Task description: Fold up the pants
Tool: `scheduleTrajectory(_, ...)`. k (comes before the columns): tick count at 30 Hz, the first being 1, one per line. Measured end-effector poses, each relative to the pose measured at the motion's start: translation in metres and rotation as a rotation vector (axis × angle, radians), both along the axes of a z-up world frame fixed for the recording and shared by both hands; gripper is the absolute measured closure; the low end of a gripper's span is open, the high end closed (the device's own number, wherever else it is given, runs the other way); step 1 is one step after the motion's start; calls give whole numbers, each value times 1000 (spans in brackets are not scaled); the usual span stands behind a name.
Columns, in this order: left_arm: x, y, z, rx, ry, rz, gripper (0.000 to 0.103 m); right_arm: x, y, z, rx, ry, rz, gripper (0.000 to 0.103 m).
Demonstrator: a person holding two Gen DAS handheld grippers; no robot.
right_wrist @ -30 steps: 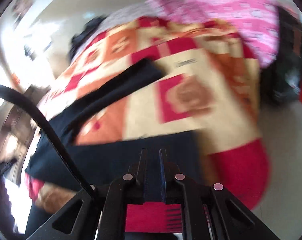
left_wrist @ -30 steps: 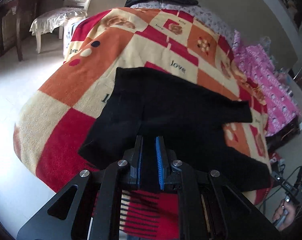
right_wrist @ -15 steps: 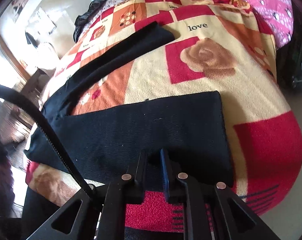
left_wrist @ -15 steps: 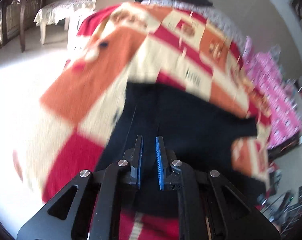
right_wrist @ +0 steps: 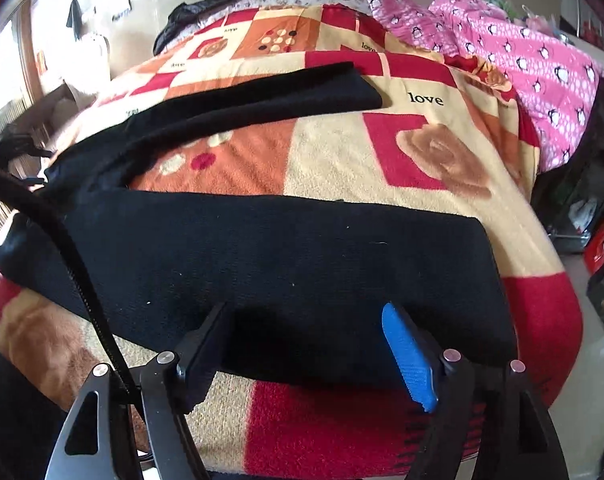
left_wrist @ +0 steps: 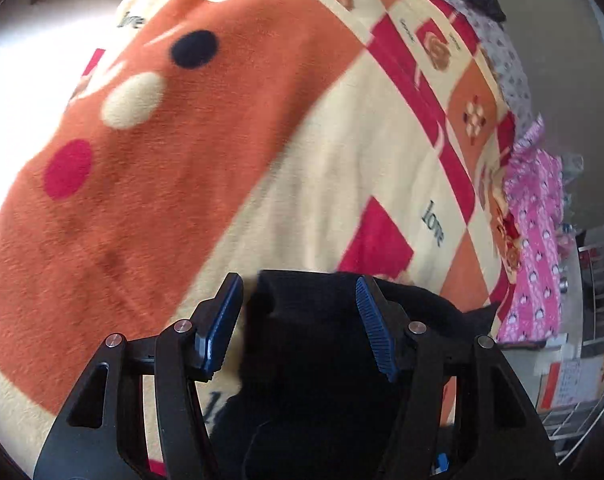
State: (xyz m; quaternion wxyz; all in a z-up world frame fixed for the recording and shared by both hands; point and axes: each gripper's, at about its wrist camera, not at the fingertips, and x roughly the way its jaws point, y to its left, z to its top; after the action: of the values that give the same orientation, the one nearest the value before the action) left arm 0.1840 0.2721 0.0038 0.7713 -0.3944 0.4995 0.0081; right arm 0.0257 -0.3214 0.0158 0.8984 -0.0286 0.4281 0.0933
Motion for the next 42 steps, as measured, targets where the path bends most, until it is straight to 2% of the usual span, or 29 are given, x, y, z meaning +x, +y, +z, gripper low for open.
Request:
scheduleTrajectory(2, -3, -8, 5, 24, -1, -8, 45, -1, 3, 0, -22, -3, 1, 28)
scheduleTrajectory(5, -4, -9, 4, 17, -14, -15, 45, 0, 5, 0, -23, -7, -1, 28)
scheduleTrajectory(7, -1, -10, 2, 40, -9, -16, 49, 0, 5, 0, -22, -7, -2, 27)
scheduleTrajectory(8, 0, -10, 0, 55, 0, -15, 58, 0, 6, 0, -23, -8, -1, 27)
scheduleTrajectory(9, 0, -10, -2, 78, 14, -9, 77, 0, 5, 0, -23, -8, -1, 27)
scheduleTrajectory(11, -3, -9, -5, 128, 38, 5, 92, 0, 6, 0, -22, -9, 0, 27)
scheduleTrajectory(12, -4, -9, -6, 139, 37, 2, 95, 0, 6, 0, -22, -9, 0, 27)
scheduleTrajectory(16, -11, -22, 1, 232, -3, -41, 99, 0, 6, 0, -25, -4, 4, 28)
scheduleTrajectory(17, -14, -24, 4, 251, -15, -46, 99, 1, 6, 4, -38, -2, 0, 32)
scheduleTrajectory(18, -18, -28, 10, 287, -43, -52, 99, 3, 5, 13, -59, -10, -16, 44)
scheduleTrajectory(20, -26, -36, 22, 352, -109, -58, 99, 11, -4, 44, -12, -71, -14, 47)
scheduleTrajectory(22, -31, -41, 27, 380, -154, -64, 99, 34, -17, 77, 84, -102, 2, 45)
scheduleTrajectory(24, -28, -47, 25, 387, -185, -89, 99, 80, -28, 104, 178, -83, 20, 43)
scheduleTrajectory(25, -23, -48, 21, 392, -174, -96, 99, 101, -32, 112, 212, -74, 20, 42)
scheduleTrajectory(28, -7, -40, 5, 309, -120, -107, 99, 187, -39, 129, 316, -13, -16, 42)
scheduleTrajectory(30, 1, -37, -1, 278, -101, -113, 98, 248, -42, 127, 358, 36, -39, 42)
scheduleTrajectory(34, 10, -37, -3, 265, -97, -152, 95, 332, -38, 104, 355, 98, -72, 42)
scheduleTrajectory(37, 12, -34, -2, 248, -101, -155, 95, 374, -32, 84, 360, 134, -98, 42)
scheduleTrajectory(38, 11, -33, -2, 258, -101, -153, 97, 386, -27, 75, 353, 171, -91, 42)
scheduleTrajectory(39, 10, -33, -2, 268, -100, -150, 99, 396, -21, 68, 306, 198, -79, 48)
scheduleTrajectory(41, 7, -33, -2, 264, -104, -140, 99, 403, -10, 60, 203, 194, -70, 49)
scheduleTrajectory(42, 6, -33, -2, 267, -107, -139, 99, 407, -8, 55, 191, 203, -57, 51)
